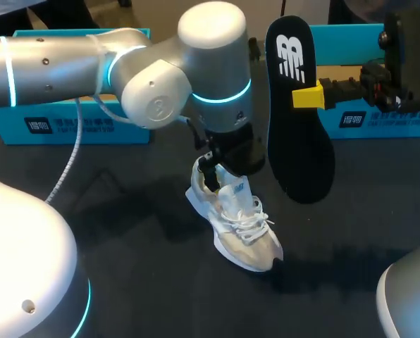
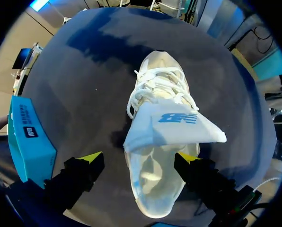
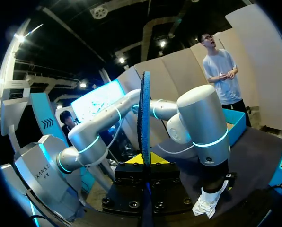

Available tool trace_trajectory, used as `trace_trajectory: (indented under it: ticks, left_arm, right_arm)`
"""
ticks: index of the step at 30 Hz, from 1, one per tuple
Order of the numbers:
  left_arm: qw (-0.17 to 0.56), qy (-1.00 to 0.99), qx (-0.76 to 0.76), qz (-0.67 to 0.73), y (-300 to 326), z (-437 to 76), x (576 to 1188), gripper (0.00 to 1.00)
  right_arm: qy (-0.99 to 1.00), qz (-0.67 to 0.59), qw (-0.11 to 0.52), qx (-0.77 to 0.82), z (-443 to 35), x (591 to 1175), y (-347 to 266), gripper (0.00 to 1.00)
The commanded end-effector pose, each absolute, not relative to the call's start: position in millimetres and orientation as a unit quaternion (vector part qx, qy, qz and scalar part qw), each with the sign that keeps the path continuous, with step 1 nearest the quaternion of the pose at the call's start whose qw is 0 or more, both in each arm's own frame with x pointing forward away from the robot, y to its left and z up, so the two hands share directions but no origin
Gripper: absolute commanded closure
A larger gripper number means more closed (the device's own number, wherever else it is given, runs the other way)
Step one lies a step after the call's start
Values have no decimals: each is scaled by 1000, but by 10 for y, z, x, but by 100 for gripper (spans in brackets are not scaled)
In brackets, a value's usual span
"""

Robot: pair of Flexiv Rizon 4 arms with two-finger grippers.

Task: Take the shoe out of the shoebox, open the shoe tongue, remove and reinsert the insole, then place the shoe into the shoebox

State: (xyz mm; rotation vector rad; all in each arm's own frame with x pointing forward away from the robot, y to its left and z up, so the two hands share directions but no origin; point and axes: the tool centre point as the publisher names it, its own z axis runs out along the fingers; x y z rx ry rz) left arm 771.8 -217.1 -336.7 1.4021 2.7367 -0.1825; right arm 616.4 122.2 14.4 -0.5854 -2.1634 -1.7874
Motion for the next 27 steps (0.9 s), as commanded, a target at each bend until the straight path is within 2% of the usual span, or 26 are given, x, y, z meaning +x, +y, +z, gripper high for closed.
trace_trajectory:
  ticks: [1, 10, 27]
  left_arm:
    - [35, 886, 456, -75, -2058, -3261, 7747, 0]
    - [54, 893, 441, -75, -1964, -3049, 7827, 0]
    - [39, 925, 372, -65, -1697, -2795, 7854, 0]
  right_arm:
    - [-748, -617, 138, -201, 141, 6194, 1249, 100]
    - [-748, -617, 138, -201, 141, 6194, 1249, 100]
    - [-748, -617, 138, -201, 141, 6194, 1249, 100]
